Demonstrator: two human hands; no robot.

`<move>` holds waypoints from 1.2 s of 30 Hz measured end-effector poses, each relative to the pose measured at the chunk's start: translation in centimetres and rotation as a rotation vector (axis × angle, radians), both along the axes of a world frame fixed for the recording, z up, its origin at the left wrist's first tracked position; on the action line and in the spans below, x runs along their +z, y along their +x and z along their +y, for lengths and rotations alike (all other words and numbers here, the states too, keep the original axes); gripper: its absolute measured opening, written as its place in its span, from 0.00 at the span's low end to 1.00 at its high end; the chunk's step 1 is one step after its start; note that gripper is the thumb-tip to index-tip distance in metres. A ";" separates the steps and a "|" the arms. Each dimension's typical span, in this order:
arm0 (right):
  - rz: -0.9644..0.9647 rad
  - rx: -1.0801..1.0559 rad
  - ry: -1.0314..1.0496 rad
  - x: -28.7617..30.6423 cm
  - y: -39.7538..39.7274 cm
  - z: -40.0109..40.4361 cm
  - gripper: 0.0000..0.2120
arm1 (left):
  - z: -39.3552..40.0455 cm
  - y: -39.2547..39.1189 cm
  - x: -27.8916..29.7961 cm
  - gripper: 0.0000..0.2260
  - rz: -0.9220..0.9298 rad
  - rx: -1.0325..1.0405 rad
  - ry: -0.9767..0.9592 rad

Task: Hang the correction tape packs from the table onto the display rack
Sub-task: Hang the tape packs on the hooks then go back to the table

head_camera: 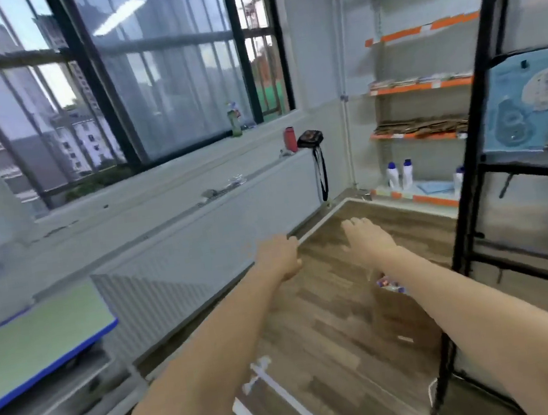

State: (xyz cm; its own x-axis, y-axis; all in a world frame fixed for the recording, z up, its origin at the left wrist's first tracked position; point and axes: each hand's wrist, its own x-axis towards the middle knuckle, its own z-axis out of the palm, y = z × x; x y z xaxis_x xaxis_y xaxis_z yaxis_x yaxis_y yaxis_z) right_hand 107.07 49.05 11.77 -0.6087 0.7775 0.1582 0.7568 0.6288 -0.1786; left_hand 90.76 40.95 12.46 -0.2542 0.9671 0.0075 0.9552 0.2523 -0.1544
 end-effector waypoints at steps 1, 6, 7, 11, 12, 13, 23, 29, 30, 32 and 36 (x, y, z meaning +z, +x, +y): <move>-0.029 0.067 -0.012 -0.5 -3.8 -1.6 0.18 | -2.1 -3.0 -0.2 0.19 -0.010 0.050 -0.008; -0.180 0.401 -0.067 -2.8 -20.9 -9.9 0.19 | -13.2 -16.0 -1.4 0.19 -0.038 0.328 -0.025; -0.195 0.458 -0.066 -3.0 -23.9 -11.5 0.20 | -15.3 -18.4 -1.6 0.19 -0.038 0.383 -0.023; -0.222 0.666 -0.093 -3.8 -35.3 -17.6 0.20 | -23.1 -27.3 -2.8 0.19 -0.032 0.578 -0.057; -0.227 0.705 -0.100 -3.9 -38.0 -19.0 0.20 | -24.9 -29.4 -3.1 0.19 -0.038 0.628 -0.060; -0.219 0.744 -0.101 -4.1 -40.6 -20.3 0.20 | -26.5 -31.5 -3.6 0.18 -0.037 0.677 -0.063; -0.298 1.094 -0.133 -6.0 -67.8 -27.5 0.22 | -36.7 -52.3 -6.4 0.20 -0.168 1.077 -0.085; -0.377 1.146 -0.214 -8.3 -77.0 -29.9 0.23 | -40.2 -59.0 -8.9 0.20 -0.202 1.160 -0.077; -0.400 1.158 -0.217 -8.9 -78.5 -30.6 0.23 | -41.0 -60.3 -9.6 0.20 -0.211 1.183 -0.079; -0.419 1.182 -0.221 -10.2 -81.0 -31.9 0.22 | -42.5 -62.6 -10.7 0.20 -0.236 1.204 -0.073; -0.467 1.201 -0.253 -12.9 -86.0 -34.5 0.22 | -44.9 -67.1 -13.0 0.20 -0.299 1.254 -0.095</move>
State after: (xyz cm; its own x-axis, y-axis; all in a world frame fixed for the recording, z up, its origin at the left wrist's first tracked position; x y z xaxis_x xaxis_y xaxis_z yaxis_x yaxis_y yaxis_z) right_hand 21.03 14.59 -1.08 -0.8949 -0.3072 -0.3236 -0.2256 0.9372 -0.2659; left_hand 23.62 -3.95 -0.51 -0.9631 0.0617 -0.2619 0.0757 0.9962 -0.0436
